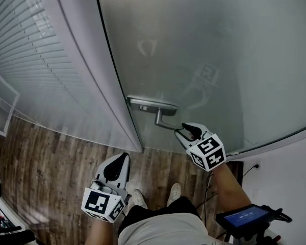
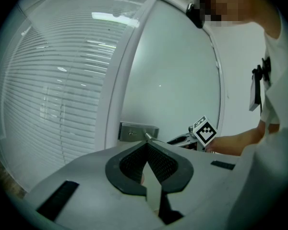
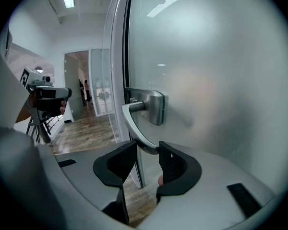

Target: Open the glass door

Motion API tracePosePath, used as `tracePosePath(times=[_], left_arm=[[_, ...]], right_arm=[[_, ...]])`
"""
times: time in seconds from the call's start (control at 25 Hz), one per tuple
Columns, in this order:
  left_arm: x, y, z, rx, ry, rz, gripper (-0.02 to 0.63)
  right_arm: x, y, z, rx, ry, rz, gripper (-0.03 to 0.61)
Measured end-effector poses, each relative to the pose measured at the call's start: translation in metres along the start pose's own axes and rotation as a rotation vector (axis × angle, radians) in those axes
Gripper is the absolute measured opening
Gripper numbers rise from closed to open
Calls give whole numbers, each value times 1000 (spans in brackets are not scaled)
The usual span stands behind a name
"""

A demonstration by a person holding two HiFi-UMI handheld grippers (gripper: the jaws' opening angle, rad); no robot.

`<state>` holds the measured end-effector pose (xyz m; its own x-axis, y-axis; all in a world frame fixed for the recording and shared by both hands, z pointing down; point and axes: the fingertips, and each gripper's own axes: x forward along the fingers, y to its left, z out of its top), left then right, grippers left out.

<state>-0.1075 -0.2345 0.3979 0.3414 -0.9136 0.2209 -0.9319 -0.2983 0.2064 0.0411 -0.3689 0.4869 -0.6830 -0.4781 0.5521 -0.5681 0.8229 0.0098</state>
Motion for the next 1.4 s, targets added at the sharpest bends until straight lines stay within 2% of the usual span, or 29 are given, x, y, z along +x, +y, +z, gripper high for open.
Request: tracePosePath(times=[0.36,0.56,0.8,1.2,1.4], left_arm=[[2,-15,2,11,-12,-4,-6],[-3,-20,-3,8,-11,10,-6],[-4,-21,-3,5,-25,22,-6],[-20,-20,-5,0,-35,71,-6],[-30,-15,4,-4,-43,98,-6]], right_arm=[[12,-14,0,48,-22,-20,143],[11,-26,5,17,-21,-42,143],[2,-44,29,-63,-47,-116,143],[2,-66,35,-40,-29,-135,143],[6,-77,50,-35,-29,-151,143]])
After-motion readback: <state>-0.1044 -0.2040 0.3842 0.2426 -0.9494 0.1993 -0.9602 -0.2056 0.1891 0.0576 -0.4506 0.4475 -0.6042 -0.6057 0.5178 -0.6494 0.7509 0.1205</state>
